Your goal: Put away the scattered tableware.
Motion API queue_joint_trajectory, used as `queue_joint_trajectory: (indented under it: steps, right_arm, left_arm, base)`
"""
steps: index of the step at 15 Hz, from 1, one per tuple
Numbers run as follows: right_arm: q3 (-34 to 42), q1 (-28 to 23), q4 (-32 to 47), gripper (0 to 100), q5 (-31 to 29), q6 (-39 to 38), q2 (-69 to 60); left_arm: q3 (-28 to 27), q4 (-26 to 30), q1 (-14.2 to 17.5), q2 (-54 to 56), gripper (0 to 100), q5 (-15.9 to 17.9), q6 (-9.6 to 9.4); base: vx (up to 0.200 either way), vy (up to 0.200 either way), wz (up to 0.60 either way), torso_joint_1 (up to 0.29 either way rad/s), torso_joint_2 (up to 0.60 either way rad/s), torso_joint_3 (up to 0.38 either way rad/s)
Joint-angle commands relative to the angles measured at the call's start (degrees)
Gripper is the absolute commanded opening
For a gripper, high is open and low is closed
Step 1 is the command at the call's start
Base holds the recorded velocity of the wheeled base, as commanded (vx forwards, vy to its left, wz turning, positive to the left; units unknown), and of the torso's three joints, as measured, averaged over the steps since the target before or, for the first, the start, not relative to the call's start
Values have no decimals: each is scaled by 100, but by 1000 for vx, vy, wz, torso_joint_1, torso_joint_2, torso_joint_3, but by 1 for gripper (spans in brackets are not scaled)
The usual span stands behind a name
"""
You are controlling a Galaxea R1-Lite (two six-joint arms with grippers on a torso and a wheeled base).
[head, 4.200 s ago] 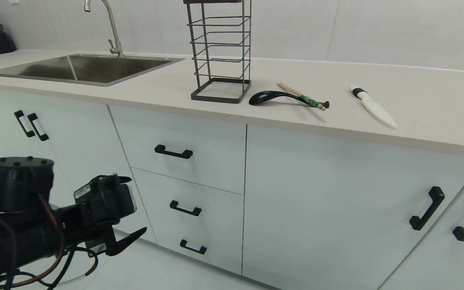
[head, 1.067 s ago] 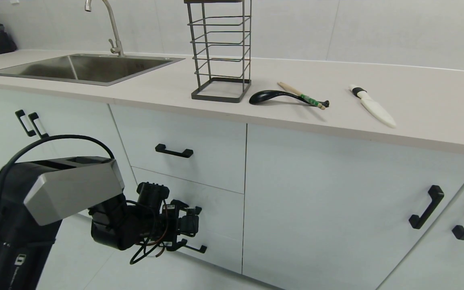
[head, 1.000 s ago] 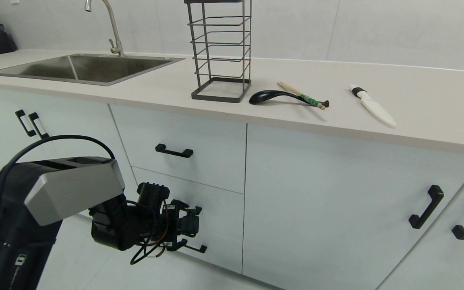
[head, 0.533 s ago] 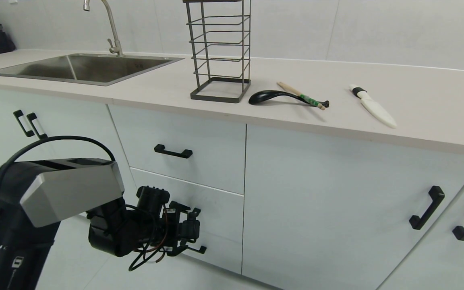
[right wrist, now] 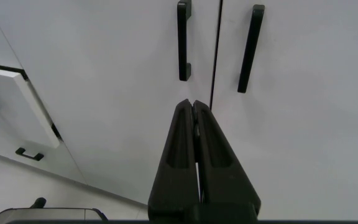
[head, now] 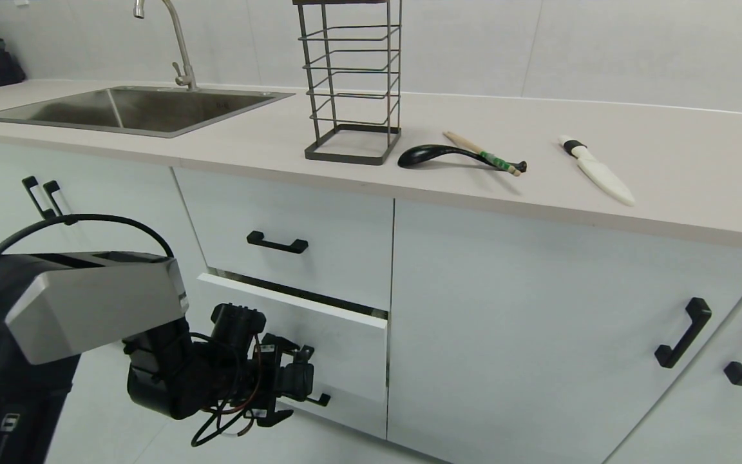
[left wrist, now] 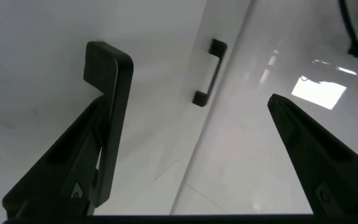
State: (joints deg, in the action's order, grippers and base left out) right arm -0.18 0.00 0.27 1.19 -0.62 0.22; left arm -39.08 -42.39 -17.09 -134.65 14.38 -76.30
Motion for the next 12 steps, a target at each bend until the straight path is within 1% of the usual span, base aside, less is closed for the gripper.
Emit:
queue_joint_trajectory:
  steps: [1,2,3,4,5,6,7,8,9,12]
  right_arm:
    - [1,0,0,0,4,1,4]
    - [1,0,0,0,4,1,4]
    - [1,0,0,0,4,1,13]
    - [1,0,0,0,4,1,4]
    - [1,0,0,0,4,1,4]
    - [1,0,0,0,4,1,4]
    - [1,0,0,0,4,1,4]
    - [1,0,0,0,4,1,4]
    - [1,0,0,0,4,1,4]
    - [1,0,0,0,4,1,4]
  left_arm:
    - [753,-50,-22,1107,100,3,1]
    - [1245,-59,-22,1643,100,3,10]
    - [1518,-59,-22,1977,100,3,36]
    - [1931,-15,-49,2742,100,3,54]
    - [1931,-15,-49,2742,100,3,54]
    - [1992,46,-260,3559,100,12,168]
    - [1913,37,-321,3673,100,12,309]
    - [1711,46,-391,3726,100,12,537]
    - [1562,55,-488,3673,100,12,590]
    - [1245,73,-638,3296,100,-6,608]
  base:
    - [0,0,0,0,0,0]
    - [0,0,0,0,0,0]
    - [0,0,0,0,0,0]
    - [0,0,0,0,0,0]
    - [0,0,0,0,0,0]
    - [0,0,0,0,0,0]
    - [0,0,0,0,0,0]
    - [0,0,0,0,0,0]
    - [0,0,0,0,0,0]
    - [0,0,0,0,0,0]
